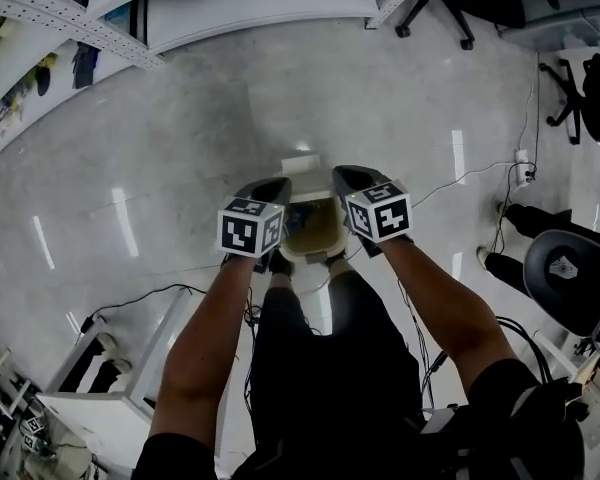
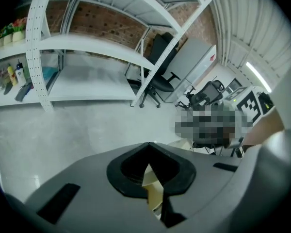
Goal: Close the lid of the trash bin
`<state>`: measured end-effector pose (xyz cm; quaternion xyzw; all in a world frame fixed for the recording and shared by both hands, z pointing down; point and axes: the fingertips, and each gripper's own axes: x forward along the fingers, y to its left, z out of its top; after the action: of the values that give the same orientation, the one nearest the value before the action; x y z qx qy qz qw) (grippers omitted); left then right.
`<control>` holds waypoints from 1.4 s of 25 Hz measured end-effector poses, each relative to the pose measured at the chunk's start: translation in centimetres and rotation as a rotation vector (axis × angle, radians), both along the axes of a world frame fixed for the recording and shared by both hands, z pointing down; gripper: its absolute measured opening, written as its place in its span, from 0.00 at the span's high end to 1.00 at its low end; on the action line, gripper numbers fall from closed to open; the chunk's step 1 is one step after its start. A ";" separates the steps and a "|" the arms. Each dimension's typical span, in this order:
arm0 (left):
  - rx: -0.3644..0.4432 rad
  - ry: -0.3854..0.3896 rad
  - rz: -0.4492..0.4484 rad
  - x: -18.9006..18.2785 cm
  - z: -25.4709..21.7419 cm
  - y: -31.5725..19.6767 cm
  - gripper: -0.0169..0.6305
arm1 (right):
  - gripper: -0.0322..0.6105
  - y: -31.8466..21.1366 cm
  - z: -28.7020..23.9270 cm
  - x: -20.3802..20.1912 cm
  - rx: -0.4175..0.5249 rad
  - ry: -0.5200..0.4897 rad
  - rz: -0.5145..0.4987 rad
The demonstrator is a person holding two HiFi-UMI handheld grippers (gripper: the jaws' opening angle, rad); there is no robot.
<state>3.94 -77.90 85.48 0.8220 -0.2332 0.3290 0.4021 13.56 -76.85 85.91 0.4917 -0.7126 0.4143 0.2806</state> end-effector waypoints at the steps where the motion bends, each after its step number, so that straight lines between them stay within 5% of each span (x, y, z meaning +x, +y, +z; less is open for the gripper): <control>1: -0.009 0.001 0.008 -0.1 0.0 0.9 0.97 | 0.94 1.0 0.1 -0.2 -0.012 -0.004 -0.005; 11: -0.138 -0.159 0.180 -3.5 7.2 12.8 0.97 | 0.94 14.0 6.0 -2.0 -0.206 -0.055 0.016; 21: -0.232 -0.207 0.108 -4.4 15.2 18.3 0.97 | 0.94 19.9 14.5 -2.8 -0.306 -0.057 -0.003; 35: -0.193 -0.166 0.102 -4.6 17.8 18.6 0.97 | 0.94 20.6 17.5 -2.8 -0.297 -0.042 -0.008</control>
<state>-0.71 -59.35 103.26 0.7603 -0.1910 0.4366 0.4414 10.72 -56.23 103.41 0.4332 -0.6513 0.5242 0.3367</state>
